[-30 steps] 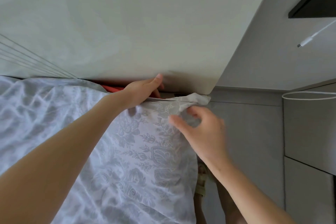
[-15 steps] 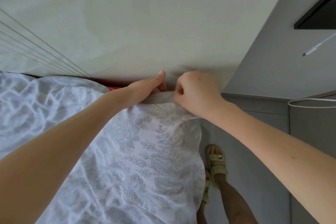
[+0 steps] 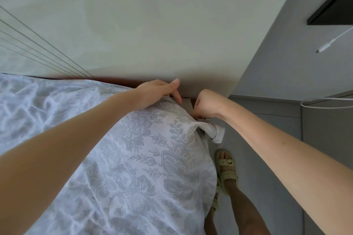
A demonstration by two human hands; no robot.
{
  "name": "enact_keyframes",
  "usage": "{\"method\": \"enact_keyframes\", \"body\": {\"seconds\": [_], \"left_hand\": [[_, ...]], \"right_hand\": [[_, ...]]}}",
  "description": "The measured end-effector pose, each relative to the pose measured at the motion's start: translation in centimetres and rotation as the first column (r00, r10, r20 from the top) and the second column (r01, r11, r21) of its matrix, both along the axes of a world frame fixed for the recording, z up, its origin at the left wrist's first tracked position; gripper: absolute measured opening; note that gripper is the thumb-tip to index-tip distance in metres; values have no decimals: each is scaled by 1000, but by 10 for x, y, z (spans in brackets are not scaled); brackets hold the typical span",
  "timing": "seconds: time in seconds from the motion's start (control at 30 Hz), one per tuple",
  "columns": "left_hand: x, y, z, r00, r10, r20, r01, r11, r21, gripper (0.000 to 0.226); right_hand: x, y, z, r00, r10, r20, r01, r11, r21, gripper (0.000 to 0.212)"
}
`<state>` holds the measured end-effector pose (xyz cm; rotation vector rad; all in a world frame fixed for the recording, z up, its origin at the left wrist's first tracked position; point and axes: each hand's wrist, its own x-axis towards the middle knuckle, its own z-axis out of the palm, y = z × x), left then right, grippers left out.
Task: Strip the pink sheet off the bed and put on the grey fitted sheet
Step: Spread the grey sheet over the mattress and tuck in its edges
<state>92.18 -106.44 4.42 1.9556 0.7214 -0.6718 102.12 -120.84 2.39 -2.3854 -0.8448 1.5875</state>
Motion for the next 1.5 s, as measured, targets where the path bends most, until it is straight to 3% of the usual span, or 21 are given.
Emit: {"method": "enact_keyframes", "body": {"seconds": [0.1, 0.17, 0.23, 0.3, 0.33, 0.37, 0.47, 0.63, 0.77, 0.83, 0.9, 0.97, 1.0, 1.03, 1.1, 1.17, 1.27, 1.4, 1.5], "left_hand": [[8, -6, 1, 990, -95, -105, 114, 974, 195, 56], [13, -15, -1, 959, -211, -188, 263, 910, 322, 55], [16, -18, -5, 960, -187, -209, 250, 908, 338, 60], [17, -11, -6, 980, -42, -196, 83, 976, 203, 58], [18, -8, -5, 982, 11, -191, 9, 995, 102, 61], [20, -5, -2, 978, 43, -204, -38, 999, 28, 65], [25, 5, 4, 973, 1, -232, 1, 1000, 10, 71], [23, 13, 1, 964, 24, -266, -45, 996, -74, 70], [20, 3, 11, 986, -30, -164, 22, 999, -48, 62], [8, 10, 23, 989, -104, -107, 122, 976, 178, 55], [-14, 29, 36, 993, -109, -53, 120, 833, 540, 47], [-46, 48, 38, 996, -69, -49, 83, 685, 724, 41], [-62, 53, 38, 996, -28, -81, 78, 681, 728, 39], [-76, 57, 33, 995, 25, -100, 49, 737, 674, 37], [-93, 55, 21, 986, 145, -81, -97, 897, 432, 35], [-90, 47, 8, 993, 106, -47, -86, 947, 310, 37], [-71, 41, -14, 996, -22, -81, 49, 936, 348, 52], [-39, 41, -17, 987, 94, -131, -28, 902, 431, 43], [-14, 11, -9, 1000, 1, 20, -10, 902, 432, 49]], "right_hand": [[0, 6, -4, 996, 76, 53, -74, 996, -46, 19], [-2, 4, 2, 967, 105, 232, -109, 994, 5, 11], [-10, -7, 16, 883, -110, 457, -54, 942, 331, 15], [-32, -17, 40, 846, -324, 424, -83, 706, 703, 29], [-43, -20, 49, 873, -270, 407, -145, 653, 743, 35], [-52, -20, 53, 903, -149, 403, -214, 658, 722, 38], [-61, -13, 48, 908, 142, 393, -348, 777, 524, 40], [-39, 9, 49, 979, 192, 62, -200, 881, 428, 54], [-33, 13, 38, 985, 165, 43, -169, 927, 334, 60], [-34, 14, 33, 987, 157, 45, -163, 938, 306, 58], [-36, 15, 29, 987, 150, 50, -159, 940, 302, 59], [-37, 15, 29, 987, 148, 61, -160, 938, 308, 56], [-37, 15, 29, 986, 152, 66, -165, 936, 312, 56], [-38, 15, 30, 985, 157, 70, -171, 935, 312, 59], [-38, 14, 33, 983, 165, 77, -181, 932, 313, 66], [-39, 13, 36, 981, 171, 86, -190, 927, 323, 71], [-39, 12, 37, 978, 181, 104, -206, 924, 322, 68], [-35, 13, 33, 980, 182, 85, -200, 924, 328, 60], [-35, 11, 30, 980, 174, 91, -195, 917, 348, 66]]}}
